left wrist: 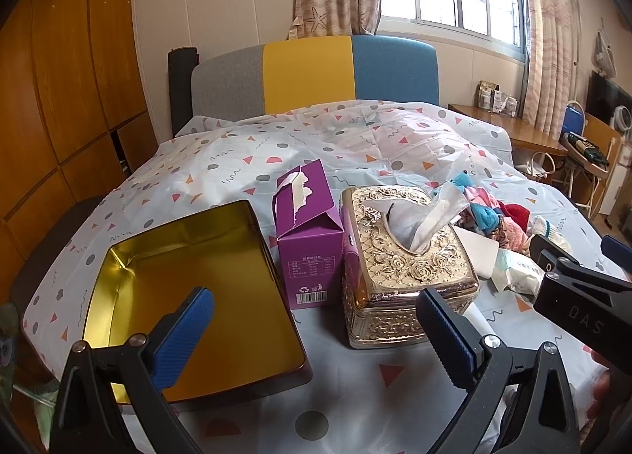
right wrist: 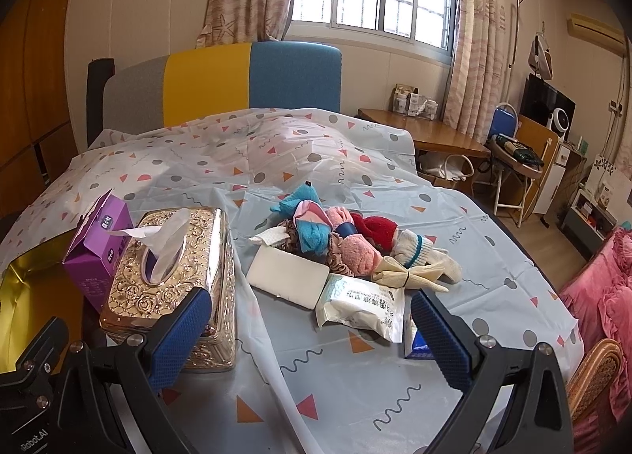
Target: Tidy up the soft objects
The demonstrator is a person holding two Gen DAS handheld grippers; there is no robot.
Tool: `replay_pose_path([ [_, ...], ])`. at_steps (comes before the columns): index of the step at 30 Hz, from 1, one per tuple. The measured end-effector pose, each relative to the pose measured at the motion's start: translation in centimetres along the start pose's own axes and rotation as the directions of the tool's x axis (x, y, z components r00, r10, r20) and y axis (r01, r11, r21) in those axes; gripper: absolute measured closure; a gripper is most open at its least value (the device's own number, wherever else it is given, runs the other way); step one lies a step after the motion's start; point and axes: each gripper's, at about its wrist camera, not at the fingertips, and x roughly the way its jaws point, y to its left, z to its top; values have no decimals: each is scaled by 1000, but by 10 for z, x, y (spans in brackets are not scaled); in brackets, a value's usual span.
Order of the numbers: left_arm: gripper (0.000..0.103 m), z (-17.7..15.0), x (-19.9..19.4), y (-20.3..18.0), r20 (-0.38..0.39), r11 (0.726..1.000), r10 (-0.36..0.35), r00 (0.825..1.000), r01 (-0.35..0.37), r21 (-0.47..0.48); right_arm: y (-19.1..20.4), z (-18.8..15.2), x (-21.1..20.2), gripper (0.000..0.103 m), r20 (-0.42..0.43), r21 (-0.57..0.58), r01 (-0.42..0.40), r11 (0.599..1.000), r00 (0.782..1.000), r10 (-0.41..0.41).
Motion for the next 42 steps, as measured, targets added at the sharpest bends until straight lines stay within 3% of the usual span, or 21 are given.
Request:
replay_pose_path([
  [16,0,0,5,-6,-18,1000,-18,1000,19,20,-25,5,16,0,-25,58,-20,998,999,22],
  [23,0,5,10,-14,-58,982,-175,983,179,60,-76,17,49,0,-84,178,-70,981,993,86],
  [26,0,11,9,-24,-51,967,-221,974,226,115,-115,22,77,0,-124,245,-43,969,990,75],
  [30,0,28,8,-45,-67,934,-290,955,298,198,-161,15,109,0,-155,330,32,943,988,20],
  [31,0,33,9,-51,-84,918,-323,943,333,216,-169,11,113,0,-160,357,50,933,987,9],
  [34,0,50,14,-74,-123,880,-384,915,403,252,-193,2,118,0,-179,484,51,874,983,42],
  [38,0,63,24,-122,-180,814,-439,880,475,335,-210,-5,117,0,-182,571,54,819,981,62],
  [40,1,61,33,-152,-210,783,-443,872,490,383,-220,-8,115,0,-170,617,54,785,983,66],
  [42,6,54,41,-174,-264,744,-459,848,529,407,-229,-11,111,0,-151,657,49,752,986,68],
])
